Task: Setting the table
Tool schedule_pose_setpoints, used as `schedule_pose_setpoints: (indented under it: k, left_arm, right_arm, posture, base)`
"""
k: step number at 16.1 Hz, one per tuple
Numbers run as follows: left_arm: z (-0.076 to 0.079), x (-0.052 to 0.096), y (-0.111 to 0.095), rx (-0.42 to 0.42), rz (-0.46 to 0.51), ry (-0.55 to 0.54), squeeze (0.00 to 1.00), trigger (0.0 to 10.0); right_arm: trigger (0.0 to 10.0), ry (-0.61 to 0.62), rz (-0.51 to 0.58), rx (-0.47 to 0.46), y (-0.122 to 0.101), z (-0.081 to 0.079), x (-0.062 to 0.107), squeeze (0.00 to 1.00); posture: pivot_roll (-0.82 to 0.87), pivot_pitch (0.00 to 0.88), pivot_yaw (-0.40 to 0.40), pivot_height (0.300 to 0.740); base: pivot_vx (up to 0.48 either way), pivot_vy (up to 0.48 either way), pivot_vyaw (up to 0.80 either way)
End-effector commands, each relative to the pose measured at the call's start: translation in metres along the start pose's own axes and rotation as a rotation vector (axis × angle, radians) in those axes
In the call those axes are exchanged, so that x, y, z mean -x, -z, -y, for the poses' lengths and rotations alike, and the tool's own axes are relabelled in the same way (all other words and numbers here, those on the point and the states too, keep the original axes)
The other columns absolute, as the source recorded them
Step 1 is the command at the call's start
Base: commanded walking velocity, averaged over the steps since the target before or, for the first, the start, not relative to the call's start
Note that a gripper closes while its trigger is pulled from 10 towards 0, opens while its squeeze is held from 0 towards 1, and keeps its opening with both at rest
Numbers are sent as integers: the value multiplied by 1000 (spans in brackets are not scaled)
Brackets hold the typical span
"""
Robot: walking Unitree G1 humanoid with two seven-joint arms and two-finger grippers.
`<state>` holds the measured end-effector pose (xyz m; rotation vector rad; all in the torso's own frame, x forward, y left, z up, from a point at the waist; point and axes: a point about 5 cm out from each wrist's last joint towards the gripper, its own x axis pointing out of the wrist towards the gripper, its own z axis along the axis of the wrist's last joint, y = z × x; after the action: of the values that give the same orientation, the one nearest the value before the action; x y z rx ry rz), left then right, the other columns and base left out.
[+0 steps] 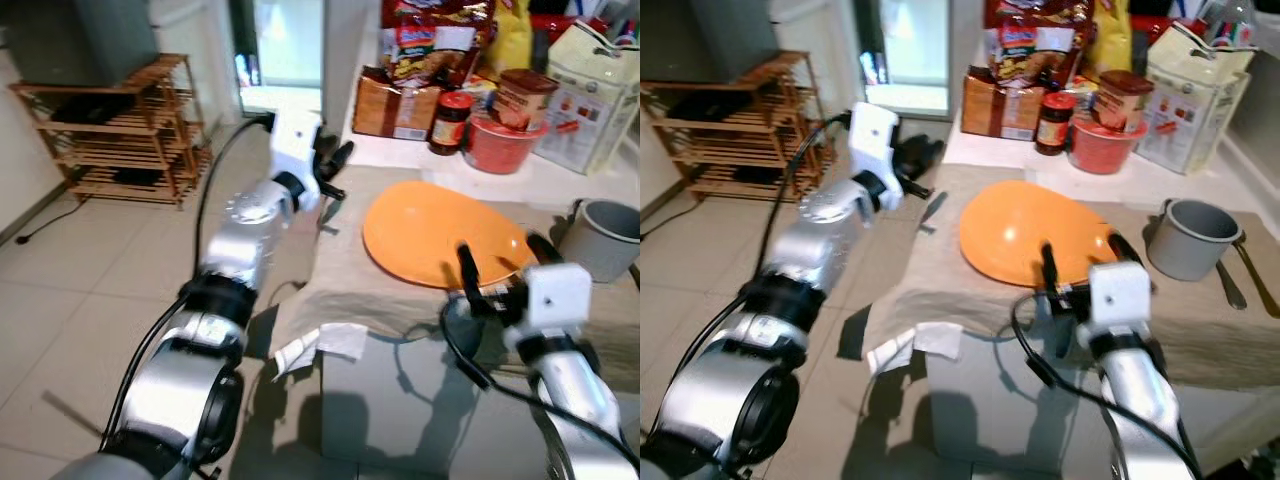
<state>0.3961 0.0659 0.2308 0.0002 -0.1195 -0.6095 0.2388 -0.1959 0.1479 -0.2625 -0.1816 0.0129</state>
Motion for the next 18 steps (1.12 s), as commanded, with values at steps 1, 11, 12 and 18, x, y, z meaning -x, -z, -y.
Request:
schedule_pose_setpoints:
  k: [1,11,12,18]
  left_arm:
    - [2,-4,0,9,2,27,0,10000]
    - [-13,14,22,112,76,-110,0,10000]
    - [-17,18,21,106,88,-137,0,10000]
    - [-16,46,20,78,150,-227,0,10000]
  right_arm:
    - [10000,10,2,0,-2,2,2,0]
    - [10000,-92,104,-38,-26,-31,-29,0]
    - [10000,-92,129,-43,-31,-32,-35,0]
    - [10000,-143,136,-83,-27,-51,-51,0]
  posture:
    - [-241,8,48,740]
    - [-165,0,44,740]
    - [-154,0,42,740]
    - [-74,0,11,740]
  base:
    - [0,0,0]
    - [0,-120,0]
    - [0,-442,0]
    - [48,-409,0]
